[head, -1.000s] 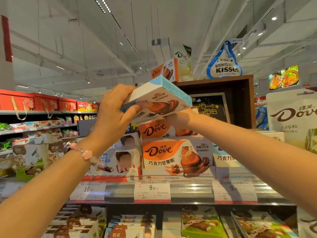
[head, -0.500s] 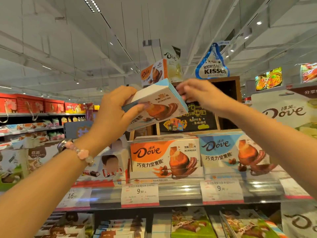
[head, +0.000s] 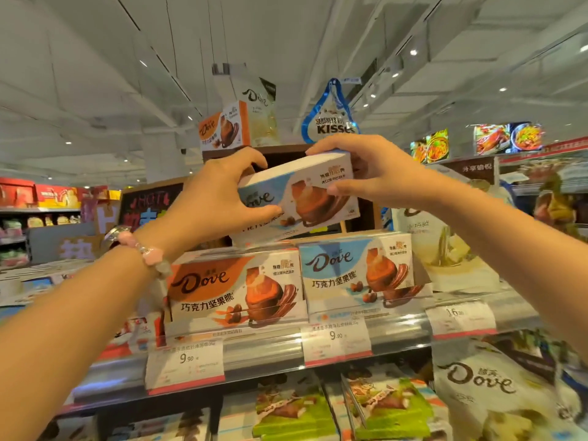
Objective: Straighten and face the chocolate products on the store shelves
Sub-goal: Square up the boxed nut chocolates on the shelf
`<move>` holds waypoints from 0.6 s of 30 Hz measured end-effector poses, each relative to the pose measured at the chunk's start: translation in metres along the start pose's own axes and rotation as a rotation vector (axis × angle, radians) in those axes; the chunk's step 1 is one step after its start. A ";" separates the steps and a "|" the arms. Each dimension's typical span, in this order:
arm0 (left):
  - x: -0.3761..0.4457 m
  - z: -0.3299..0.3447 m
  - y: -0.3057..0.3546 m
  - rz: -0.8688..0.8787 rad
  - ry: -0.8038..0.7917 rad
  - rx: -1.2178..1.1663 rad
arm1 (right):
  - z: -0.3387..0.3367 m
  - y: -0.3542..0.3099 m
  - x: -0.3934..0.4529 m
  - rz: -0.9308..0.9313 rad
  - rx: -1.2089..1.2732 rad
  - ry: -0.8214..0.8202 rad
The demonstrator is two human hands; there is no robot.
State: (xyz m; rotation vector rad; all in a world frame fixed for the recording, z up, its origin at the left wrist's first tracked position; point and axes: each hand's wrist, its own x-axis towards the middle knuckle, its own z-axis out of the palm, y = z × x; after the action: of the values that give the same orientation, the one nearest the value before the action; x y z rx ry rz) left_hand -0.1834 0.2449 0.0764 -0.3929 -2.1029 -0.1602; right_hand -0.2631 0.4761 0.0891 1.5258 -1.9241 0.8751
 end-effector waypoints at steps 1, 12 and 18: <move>0.002 -0.001 -0.001 -0.035 -0.027 -0.026 | -0.008 0.004 -0.007 0.037 0.043 0.022; 0.022 0.030 0.037 -0.205 -0.237 -0.606 | -0.038 0.014 -0.037 0.115 -0.459 -0.089; 0.018 0.053 0.024 -0.294 -0.400 -0.598 | -0.022 0.033 -0.042 0.281 -0.348 -0.197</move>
State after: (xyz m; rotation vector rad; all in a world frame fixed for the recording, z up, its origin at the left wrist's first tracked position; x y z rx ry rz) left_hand -0.2266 0.2859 0.0622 -0.4915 -2.4755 -0.9655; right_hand -0.2855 0.5241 0.0668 1.1897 -2.3294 0.4744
